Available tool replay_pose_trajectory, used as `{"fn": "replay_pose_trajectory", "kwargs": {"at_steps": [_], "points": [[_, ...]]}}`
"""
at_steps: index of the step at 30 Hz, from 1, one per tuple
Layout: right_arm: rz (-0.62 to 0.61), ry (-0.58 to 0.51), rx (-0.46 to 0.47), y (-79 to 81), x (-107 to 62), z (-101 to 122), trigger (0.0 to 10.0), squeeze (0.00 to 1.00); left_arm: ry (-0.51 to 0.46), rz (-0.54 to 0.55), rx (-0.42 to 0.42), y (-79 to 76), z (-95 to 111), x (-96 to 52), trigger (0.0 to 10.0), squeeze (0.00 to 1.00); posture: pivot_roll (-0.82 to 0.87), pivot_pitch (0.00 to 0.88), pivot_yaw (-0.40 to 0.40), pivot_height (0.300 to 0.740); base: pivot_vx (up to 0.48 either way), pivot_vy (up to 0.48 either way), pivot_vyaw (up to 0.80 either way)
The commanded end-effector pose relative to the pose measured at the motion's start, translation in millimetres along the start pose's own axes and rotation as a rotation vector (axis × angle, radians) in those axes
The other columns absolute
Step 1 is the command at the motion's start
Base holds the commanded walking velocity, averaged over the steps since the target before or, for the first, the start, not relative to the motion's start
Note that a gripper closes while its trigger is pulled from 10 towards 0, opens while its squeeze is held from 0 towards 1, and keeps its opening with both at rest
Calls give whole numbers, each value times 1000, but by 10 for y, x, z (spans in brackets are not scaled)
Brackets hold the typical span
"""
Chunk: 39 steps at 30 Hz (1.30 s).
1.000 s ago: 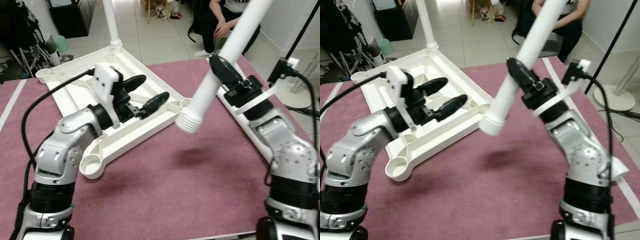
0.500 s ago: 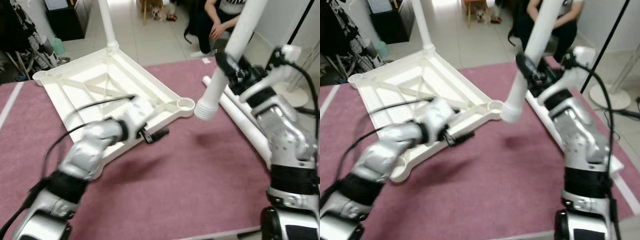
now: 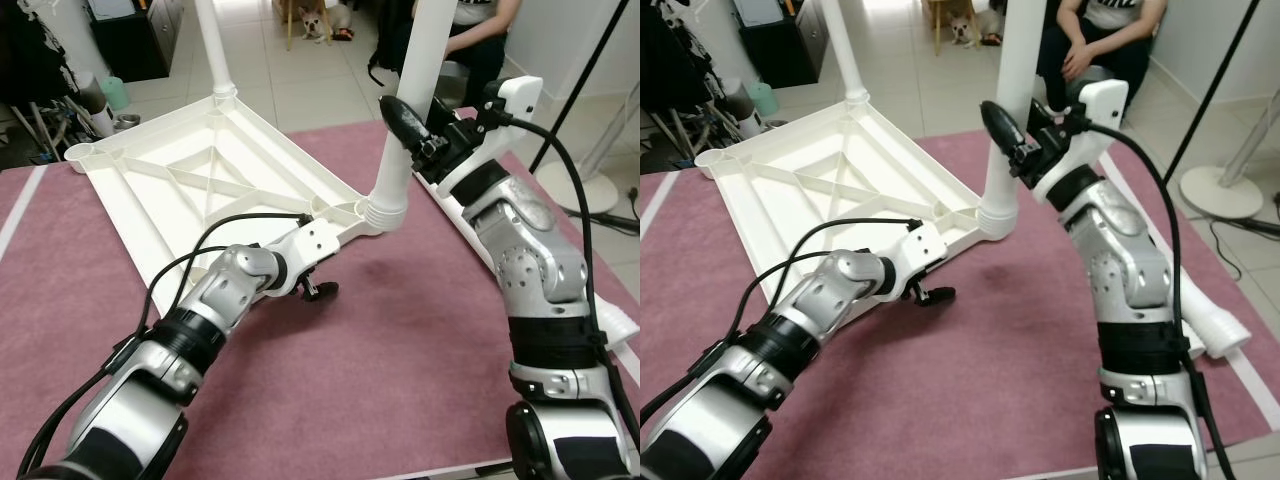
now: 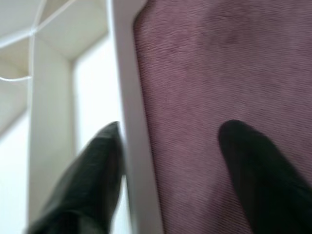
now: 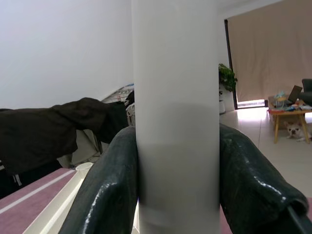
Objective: Building children table
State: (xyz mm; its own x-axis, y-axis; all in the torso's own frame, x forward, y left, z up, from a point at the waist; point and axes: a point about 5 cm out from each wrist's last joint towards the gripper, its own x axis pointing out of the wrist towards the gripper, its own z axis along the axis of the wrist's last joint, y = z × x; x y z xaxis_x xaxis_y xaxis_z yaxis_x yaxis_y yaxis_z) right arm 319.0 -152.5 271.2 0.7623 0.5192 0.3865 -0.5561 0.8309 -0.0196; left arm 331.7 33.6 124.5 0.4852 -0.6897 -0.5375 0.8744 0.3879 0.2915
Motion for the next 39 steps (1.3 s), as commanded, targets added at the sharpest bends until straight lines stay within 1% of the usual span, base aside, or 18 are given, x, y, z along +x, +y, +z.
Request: {"fn": "replay_pose_trajectory", "kwargs": {"at_steps": [1,3,4,5,6,14,18,23,24,25,26,29,30,31,34,36,38,39], "points": [[27,-17,-2,52,32,7,10000,0,24,280,-2,164,-57,-15,2588,0,-42,0,141,740,0,0,0],[49,-25,-2,102,41,12,10000,0,27,300,-5,220,-31,4,2078,0,-45,0,143,740,0,0,0],[59,-26,-2,124,41,8,10000,0,31,297,4,239,-22,10,706,0,-41,0,144,740,0,0,0],[65,-26,-2,137,40,4,10000,0,33,292,11,249,-18,13,706,0,-41,0,144,740,0,0,0],[64,-26,-2,140,36,0,10000,0,47,286,30,255,-35,15,0,0,-42,0,147,740,0,0,0],[52,-36,-12,113,24,-8,10000,0,86,241,96,236,-139,37,0,0,-43,0,153,740,0,0,0],[43,-40,-19,102,9,-4,10000,0,65,206,125,232,-144,-7,0,0,-43,0,153,740,0,0,0],[55,-30,-47,129,-11,-18,10000,0,-29,141,134,245,-55,-171,0,0,-40,0,158,740,0,0,0],[71,-21,-66,161,-26,-33,10000,0,-75,104,170,238,-24,-310,10000,0,-41,0,159,740,0,0,0],[82,-15,-78,182,-36,-43,10000,0,-101,78,200,223,-6,-402,10000,0,-40,0,158,740,0,0,0],[82,-15,-78,182,-36,-43,10000,0,-101,78,200,223,-6,-402,10000,0,-40,0,158,740,0,0,0],[113,-16,-85,256,-53,-48,10000,0,-185,-3,245,169,45,-766,10000,0,-24,0,147,740,0,0,0],[113,-16,-85,256,-53,-48,10000,0,-185,-3,245,169,45,-766,10000,0,-24,0,147,740,0,0,0],[132,-19,-92,303,-50,-47,10000,0,-207,-55,288,120,42,-957,10000,0,-15,0,143,740,0,0,0],[139,-20,-94,318,-48,-46,10000,0,-210,-70,307,100,37,-1014,10000,0,-15,0,143,740,0,0,0],[160,-29,-85,393,-19,-59,10000,0,-173,-125,300,-39,-115,-1085,10000,0,-5,0,134,740,0,0,0],[168,-34,-79,426,-6,-66,10000,0,-153,-145,286,-107,-185,-1088,10000,0,-5,0,134,740,0,0,0],[173,-34,-86,470,14,-91,10000,0,-121,-174,286,-208,-287,-1053,10000,0,-6,0,131,740,0,0,0]]}}
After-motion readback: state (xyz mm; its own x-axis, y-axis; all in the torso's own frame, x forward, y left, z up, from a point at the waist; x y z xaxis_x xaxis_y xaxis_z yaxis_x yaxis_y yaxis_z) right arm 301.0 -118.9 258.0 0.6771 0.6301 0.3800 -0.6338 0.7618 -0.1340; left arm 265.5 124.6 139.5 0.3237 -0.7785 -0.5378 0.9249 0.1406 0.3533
